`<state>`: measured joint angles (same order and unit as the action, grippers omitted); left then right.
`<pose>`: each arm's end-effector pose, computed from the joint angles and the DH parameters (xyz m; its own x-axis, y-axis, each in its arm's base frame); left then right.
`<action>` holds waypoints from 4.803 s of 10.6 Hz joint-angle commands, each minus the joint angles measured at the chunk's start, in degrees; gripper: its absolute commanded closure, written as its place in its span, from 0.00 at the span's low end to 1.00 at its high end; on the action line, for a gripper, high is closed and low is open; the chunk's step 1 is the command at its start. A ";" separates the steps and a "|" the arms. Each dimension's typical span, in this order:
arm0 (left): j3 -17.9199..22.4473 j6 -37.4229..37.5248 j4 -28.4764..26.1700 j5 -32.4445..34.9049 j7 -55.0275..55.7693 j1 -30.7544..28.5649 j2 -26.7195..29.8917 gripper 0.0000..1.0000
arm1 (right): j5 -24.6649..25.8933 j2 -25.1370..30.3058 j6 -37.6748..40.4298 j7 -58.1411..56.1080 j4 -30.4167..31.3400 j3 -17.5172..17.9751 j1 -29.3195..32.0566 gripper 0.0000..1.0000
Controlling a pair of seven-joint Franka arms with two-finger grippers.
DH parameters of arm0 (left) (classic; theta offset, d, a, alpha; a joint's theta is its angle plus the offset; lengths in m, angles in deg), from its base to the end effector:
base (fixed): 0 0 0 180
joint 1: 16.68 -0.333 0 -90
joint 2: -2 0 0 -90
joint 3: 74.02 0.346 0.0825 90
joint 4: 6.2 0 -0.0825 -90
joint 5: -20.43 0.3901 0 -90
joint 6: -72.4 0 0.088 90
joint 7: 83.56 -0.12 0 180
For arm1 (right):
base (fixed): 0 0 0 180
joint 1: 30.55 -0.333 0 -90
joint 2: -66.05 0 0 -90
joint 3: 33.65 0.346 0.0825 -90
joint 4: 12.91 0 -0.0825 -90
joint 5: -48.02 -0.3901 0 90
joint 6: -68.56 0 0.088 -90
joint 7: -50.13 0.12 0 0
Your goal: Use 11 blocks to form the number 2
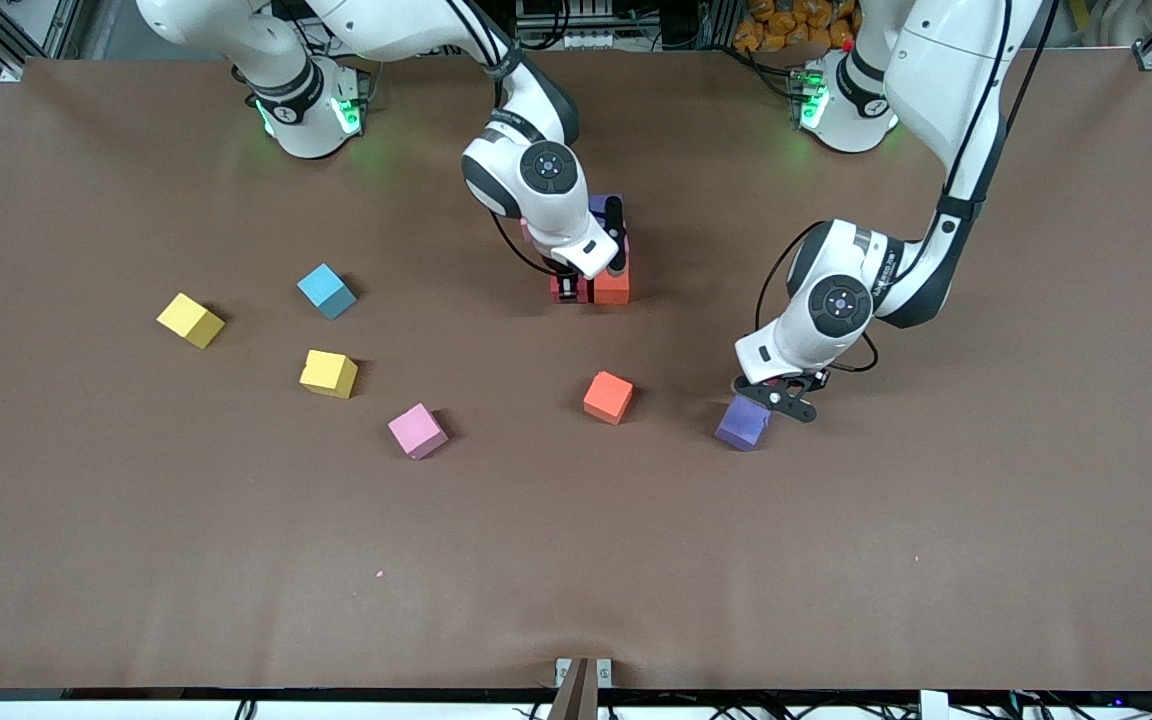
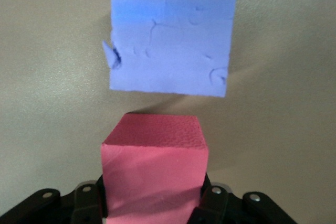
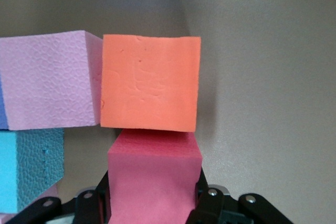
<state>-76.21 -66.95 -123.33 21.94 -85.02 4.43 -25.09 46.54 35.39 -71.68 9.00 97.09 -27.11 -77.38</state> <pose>0.5546 -0.2381 0.2084 0.8974 -0.4330 -0.0843 -0.4343 -0.9008 0.0041 0.3882 0.5163 0.2206 -0.0415 0.9981 0.0446 0.9972 0.0442 -0.0599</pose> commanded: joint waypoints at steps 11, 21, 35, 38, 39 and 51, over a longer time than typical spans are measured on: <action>-0.53 15.50 -1.08 1.39 5.23 -1.07 13.89 0.60 | -0.89 -0.47 -0.13 1.14 -1.45 0.05 -0.02 0.00; -12.29 17.62 3.13 -1.78 47.19 -0.55 13.56 0.62 | -0.89 7.54 9.89 1.23 -2.32 -0.21 12.96 0.00; -17.06 5.69 26.35 -2.39 130.71 14.83 -7.36 0.65 | -0.98 -2.91 3.48 12.90 -10.23 -0.39 31.36 0.00; -16.88 2.07 26.43 1.37 140.65 17.64 -10.08 0.68 | -0.98 -6.60 1.99 18.71 -12.17 -0.39 31.10 0.00; -16.53 0.59 26.43 2.86 144.33 18.61 -11.14 0.68 | -0.98 -7.57 1.29 19.76 -12.26 -0.39 31.62 0.00; -16.27 -4.35 23.54 11.05 161.59 21.69 -15.19 0.74 | -0.72 -7.76 1.97 29.35 -12.52 -0.39 31.01 0.56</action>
<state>-93.04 -70.98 -98.71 30.64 72.15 25.31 -40.56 46.03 27.10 -71.40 37.40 85.47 -27.78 -46.52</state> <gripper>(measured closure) 0.441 0.370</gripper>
